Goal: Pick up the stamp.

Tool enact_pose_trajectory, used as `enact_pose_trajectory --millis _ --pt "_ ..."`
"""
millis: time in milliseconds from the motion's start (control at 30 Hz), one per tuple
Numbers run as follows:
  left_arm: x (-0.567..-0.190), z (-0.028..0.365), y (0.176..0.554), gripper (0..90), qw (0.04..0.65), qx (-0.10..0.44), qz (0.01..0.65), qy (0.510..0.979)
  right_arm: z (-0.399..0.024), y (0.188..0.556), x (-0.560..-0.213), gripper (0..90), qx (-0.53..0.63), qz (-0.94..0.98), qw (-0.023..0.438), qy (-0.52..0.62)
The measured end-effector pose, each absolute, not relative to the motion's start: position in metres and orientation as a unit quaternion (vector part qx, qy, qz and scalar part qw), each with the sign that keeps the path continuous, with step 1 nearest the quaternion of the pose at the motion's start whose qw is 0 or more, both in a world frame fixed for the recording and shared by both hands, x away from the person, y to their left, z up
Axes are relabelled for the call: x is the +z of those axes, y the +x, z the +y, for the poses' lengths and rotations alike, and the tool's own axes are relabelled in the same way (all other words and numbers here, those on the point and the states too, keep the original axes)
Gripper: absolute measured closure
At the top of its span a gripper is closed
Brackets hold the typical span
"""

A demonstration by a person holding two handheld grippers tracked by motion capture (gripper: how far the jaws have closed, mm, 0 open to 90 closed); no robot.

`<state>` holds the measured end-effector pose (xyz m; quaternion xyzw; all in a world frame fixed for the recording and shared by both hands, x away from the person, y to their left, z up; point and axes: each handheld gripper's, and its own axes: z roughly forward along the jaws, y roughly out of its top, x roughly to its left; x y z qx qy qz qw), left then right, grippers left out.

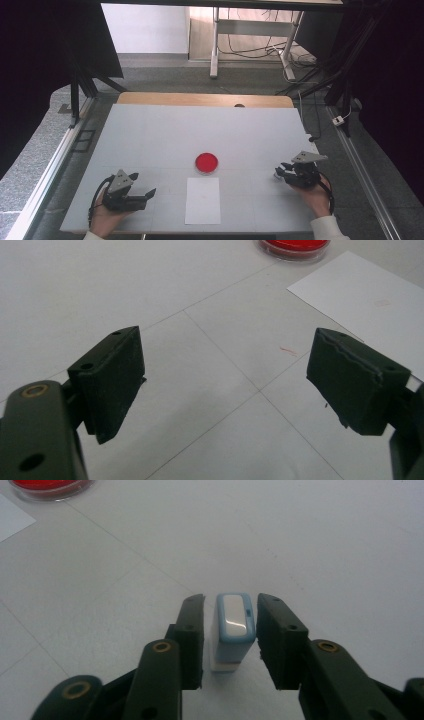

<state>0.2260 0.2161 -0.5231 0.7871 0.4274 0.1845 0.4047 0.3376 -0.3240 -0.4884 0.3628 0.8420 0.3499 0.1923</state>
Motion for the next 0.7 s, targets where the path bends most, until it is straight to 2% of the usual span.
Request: enact_pose_trajectory --millis 67,133,533,700 --pt "-0.5231 0.2163 0.2259 15.8 0.405 0.185 0.428 0.787 -0.3242 0.3374 -0.4892 71.7 0.347 0.844 0.193 0.36" --pt "-0.5231 0.2162 0.2257 15.8 0.405 0.184 0.428 0.787 -0.324 0.3372 -0.4896 74.0 0.349 0.843 0.194 0.361" --pt "-0.5236 0.2163 0.2259 16.1 0.404 0.184 0.428 0.787 -0.3246 0.3351 -0.4869 74.9 0.353 0.839 0.207 0.357" --pt "-0.5238 0.2158 0.2258 16.2 0.404 0.184 0.427 0.788 -0.3273 0.3353 -0.4842 75.0 0.369 0.83 0.197 0.368"
